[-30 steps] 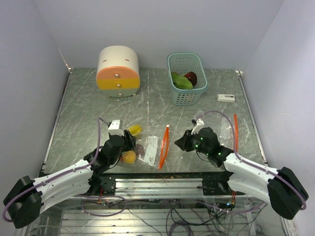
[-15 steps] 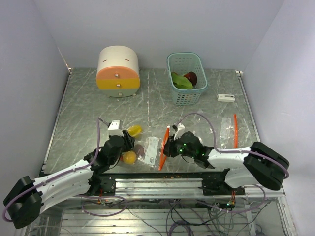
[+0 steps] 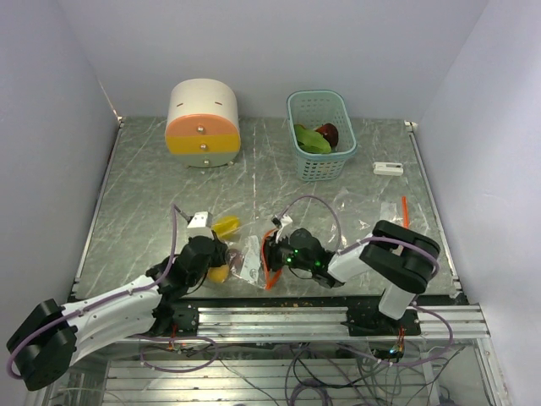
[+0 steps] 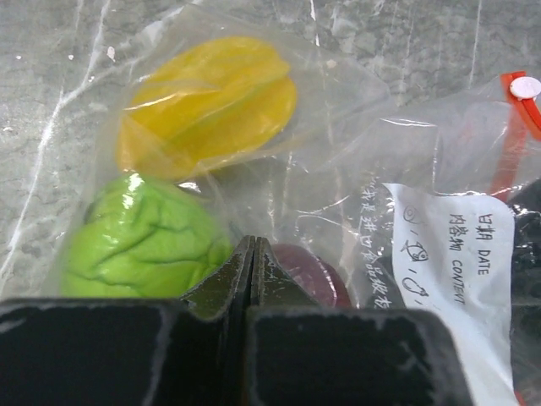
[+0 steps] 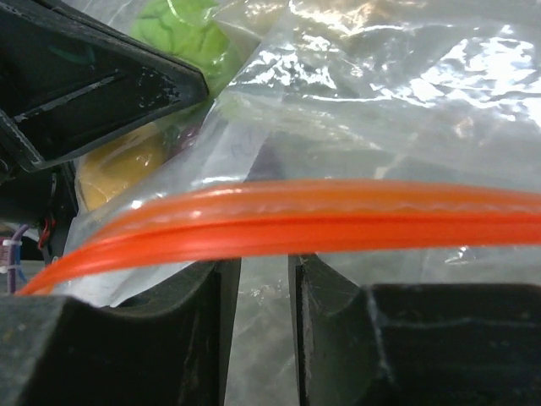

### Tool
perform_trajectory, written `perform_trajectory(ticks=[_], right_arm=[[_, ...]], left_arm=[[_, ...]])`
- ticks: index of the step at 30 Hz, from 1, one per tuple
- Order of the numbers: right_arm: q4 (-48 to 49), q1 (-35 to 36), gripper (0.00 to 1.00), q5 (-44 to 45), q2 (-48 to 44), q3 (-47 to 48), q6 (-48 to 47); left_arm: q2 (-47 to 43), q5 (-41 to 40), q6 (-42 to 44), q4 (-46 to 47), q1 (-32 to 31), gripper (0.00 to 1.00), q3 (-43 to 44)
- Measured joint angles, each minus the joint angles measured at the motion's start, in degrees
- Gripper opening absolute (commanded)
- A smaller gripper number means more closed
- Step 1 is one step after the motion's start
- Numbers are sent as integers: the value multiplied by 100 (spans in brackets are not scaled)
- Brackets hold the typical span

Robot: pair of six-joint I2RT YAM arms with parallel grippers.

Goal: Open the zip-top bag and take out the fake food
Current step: Pick up the fake fruit from the zipper food storage bag.

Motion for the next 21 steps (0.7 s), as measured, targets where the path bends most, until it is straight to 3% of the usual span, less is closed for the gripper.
perform_trajectory(ticks=[6, 15, 21], right_arm=[[651, 118, 41, -179, 369, 101, 22], [935, 238, 68, -293, 619, 511, -42], [942, 258, 75, -195, 785, 634, -162]], left_arm=[[-15, 118, -63, 9, -131, 7, -33], [802, 44, -273, 599, -516, 7, -48], [1156, -184, -275, 750, -619, 7, 46]])
